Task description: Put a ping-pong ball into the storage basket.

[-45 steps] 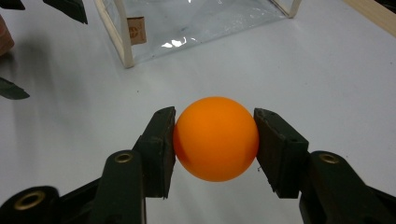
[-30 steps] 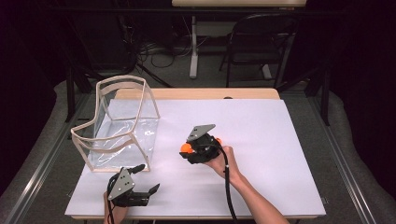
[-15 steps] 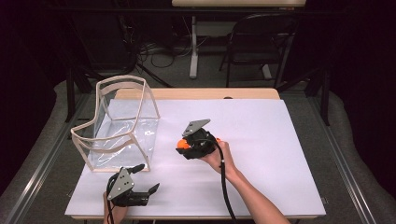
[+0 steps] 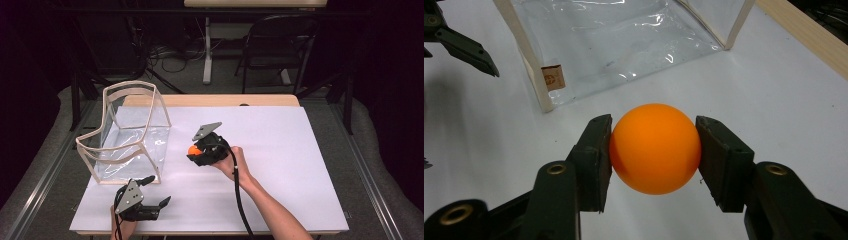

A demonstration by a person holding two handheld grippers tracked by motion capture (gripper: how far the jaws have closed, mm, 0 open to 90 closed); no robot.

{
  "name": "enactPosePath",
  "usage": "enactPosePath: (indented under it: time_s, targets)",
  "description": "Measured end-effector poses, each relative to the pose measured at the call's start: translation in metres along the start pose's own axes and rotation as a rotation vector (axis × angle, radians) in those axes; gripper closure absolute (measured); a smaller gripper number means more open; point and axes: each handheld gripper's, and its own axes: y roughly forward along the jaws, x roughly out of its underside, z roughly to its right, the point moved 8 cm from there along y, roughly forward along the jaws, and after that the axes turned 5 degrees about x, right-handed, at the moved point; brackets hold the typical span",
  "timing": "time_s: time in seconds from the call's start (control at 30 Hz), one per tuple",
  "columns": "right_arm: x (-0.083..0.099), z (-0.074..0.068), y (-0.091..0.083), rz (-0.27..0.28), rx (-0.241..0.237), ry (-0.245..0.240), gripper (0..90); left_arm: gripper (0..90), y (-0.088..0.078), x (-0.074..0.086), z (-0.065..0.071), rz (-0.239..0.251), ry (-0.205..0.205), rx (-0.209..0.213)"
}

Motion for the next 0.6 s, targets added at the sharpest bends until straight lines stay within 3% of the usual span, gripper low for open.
enactPosePath:
  time_s: [0.6]
  targets:
    - [-0.016,0.004,-0.004,-0.003,0.001,-0.016,50.7,15.8,0.001,0.0,0.002,0.001,0.0,0.001]
